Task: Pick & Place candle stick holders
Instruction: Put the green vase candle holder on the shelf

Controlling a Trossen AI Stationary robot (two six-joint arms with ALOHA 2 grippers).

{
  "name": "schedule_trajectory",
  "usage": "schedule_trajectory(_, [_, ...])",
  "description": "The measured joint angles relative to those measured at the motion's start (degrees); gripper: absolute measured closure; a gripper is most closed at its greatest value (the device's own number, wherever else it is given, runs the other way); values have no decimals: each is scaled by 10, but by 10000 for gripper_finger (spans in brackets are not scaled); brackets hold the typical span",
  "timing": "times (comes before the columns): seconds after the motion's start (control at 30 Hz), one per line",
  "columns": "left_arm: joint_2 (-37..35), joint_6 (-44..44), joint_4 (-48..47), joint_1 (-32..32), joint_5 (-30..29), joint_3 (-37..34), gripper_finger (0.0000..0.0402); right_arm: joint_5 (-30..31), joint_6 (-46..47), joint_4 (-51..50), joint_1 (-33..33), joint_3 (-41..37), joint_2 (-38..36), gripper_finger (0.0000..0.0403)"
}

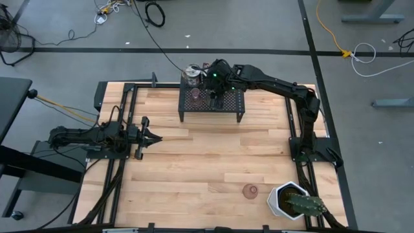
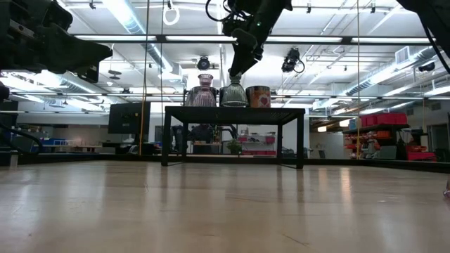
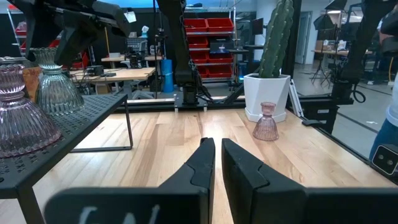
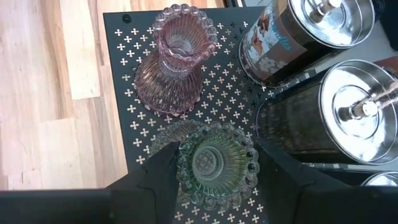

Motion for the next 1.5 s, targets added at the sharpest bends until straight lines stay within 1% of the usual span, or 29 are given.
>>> schedule_trajectory(0.5, [0, 0, 0, 0, 0, 0, 367, -5, 42, -9, 0, 0, 0, 224])
schedule_trajectory(1.1, [0, 0, 0, 0, 0, 0, 367, -5, 44, -7, 0, -1, -1, 224])
schedule_trajectory(1.37, [0, 0, 0, 0, 0, 0, 367, 2, 52, 14, 3, -35, -2, 224])
schedule_trajectory(1.5, [0, 0, 0, 0, 0, 0, 367, 1, 52, 18, 3, -39, -2, 224])
